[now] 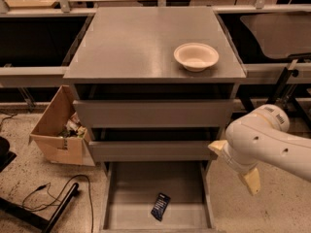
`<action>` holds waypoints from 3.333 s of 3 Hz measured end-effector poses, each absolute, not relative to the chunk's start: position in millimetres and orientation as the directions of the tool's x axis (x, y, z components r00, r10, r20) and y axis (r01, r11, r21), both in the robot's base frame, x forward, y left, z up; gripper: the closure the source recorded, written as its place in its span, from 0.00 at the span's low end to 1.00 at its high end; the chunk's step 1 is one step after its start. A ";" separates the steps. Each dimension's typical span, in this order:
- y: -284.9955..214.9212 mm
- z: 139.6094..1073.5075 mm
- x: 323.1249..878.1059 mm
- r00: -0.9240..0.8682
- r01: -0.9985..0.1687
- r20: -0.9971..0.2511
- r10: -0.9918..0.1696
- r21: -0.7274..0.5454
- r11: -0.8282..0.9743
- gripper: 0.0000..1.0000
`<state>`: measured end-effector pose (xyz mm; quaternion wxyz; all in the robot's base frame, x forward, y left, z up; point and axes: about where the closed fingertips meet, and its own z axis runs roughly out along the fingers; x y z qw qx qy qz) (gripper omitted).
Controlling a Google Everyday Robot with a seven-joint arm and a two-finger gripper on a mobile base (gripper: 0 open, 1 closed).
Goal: Pick rxbar blueberry from bottom drawer and place on counter
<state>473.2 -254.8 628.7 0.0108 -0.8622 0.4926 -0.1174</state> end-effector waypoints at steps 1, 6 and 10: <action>-249.1 557.1 490.4 0.582 -0.784 0.197 -0.789 -0.121 -0.609 0.00; -91.1 342.5 556.5 0.751 -0.642 0.018 -0.660 -0.216 -0.736 0.00; -53.3 178.7 579.0 0.844 -0.522 0.106 -0.525 -0.061 -0.851 0.00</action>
Offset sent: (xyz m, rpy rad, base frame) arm 0.0319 0.0177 -0.1575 0.0300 0.0240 0.0871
